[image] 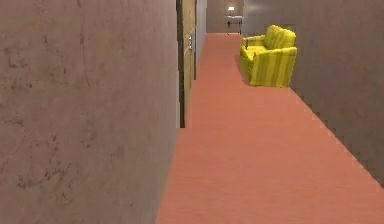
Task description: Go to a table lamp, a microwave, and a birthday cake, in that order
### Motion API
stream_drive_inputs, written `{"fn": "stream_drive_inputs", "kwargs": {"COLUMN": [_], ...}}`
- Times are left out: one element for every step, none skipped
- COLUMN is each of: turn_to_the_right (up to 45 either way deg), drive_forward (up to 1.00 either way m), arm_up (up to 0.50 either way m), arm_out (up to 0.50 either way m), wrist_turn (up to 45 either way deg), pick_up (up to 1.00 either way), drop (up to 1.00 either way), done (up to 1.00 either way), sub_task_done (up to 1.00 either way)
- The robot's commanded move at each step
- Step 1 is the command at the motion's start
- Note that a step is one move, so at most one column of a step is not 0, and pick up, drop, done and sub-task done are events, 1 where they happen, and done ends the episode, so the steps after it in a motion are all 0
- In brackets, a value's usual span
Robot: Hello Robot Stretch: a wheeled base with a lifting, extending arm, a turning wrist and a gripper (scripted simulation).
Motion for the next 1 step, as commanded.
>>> {"fn": "stream_drive_inputs", "kwargs": {"turn_to_the_right": [6.0], "drive_forward": [0.0], "arm_up": [0.0], "arm_out": [0.0], "wrist_turn": [0.0], "pick_up": [0.0], "drop": [0.0], "done": [0.0], "sub_task_done": [0.0]}}
